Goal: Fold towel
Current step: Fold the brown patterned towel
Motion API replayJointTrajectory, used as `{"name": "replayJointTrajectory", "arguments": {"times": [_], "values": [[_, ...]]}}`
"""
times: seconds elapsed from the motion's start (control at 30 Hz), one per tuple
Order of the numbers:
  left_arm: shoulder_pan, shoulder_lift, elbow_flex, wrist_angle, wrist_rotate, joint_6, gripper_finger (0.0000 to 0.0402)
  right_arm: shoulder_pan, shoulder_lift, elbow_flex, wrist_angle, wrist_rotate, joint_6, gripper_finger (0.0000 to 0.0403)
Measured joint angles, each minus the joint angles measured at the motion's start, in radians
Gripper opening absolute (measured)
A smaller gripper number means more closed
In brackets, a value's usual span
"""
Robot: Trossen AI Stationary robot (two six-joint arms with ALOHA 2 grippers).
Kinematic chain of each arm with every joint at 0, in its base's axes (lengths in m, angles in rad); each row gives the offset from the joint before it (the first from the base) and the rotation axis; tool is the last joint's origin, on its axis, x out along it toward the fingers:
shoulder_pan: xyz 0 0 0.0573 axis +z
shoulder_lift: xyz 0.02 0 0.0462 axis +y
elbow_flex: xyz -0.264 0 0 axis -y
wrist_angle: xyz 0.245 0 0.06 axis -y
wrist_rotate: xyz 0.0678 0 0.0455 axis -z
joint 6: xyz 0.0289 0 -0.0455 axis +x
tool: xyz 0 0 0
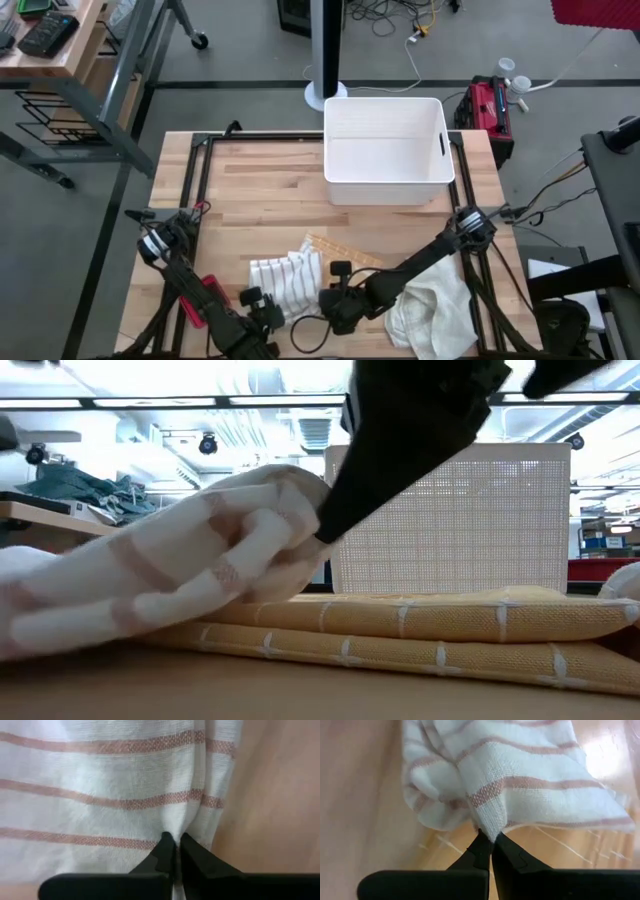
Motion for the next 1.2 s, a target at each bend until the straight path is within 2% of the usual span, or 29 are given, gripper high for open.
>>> {"name": "replayJointTrajectory", "arguments": {"times": [0.13, 0.27, 0.43, 0.67, 0.8, 0.97, 1.07, 1.2], "values": [[-0.007, -0.027, 0.008, -0.040, -0.007, -0.030, 0.0005, 0.003, 0.000, 0.000, -0.096, 0.069, -0.007, 0.0000], [-0.009, -0.060, 0.015, -0.082, -0.016, -0.054, 0.0002, 0.002, 0.000, 0.000, -0.168, 0.075, -0.019, 0.0000], [-0.009, -0.092, 0.015, -0.083, -0.001, -0.088, 0.0005, 0.002, 0.000, 0.000, -0.146, 0.076, -0.017, 0.0000], [-0.010, -0.096, 0.013, -0.081, 0.008, -0.127, 0.0030, 0.014, 0.000, 0.000, -0.089, 0.065, -0.056, 0.0000], [-0.010, -0.096, 0.010, -0.080, 0.008, -0.129, 0.0041, 0.018, 0.000, 0.013, -0.085, 0.018, -0.075, 0.0000], [-0.010, -0.095, 0.004, -0.068, 0.007, -0.139, 0.0048, 0.022, 0.000, 0.026, -0.070, 0.013, -0.081, 0.0000], [-0.011, -0.095, 0.004, -0.069, 0.012, -0.138, 0.0039, 0.022, 0.000, 0.026, -0.068, 0.013, -0.081, 0.0000], [-0.045, -0.095, 0.016, -0.103, 0.020, -0.142, 0.0007, 0.025, 0.000, 0.026, -0.088, 0.013, -0.080, 0.0000]]}}
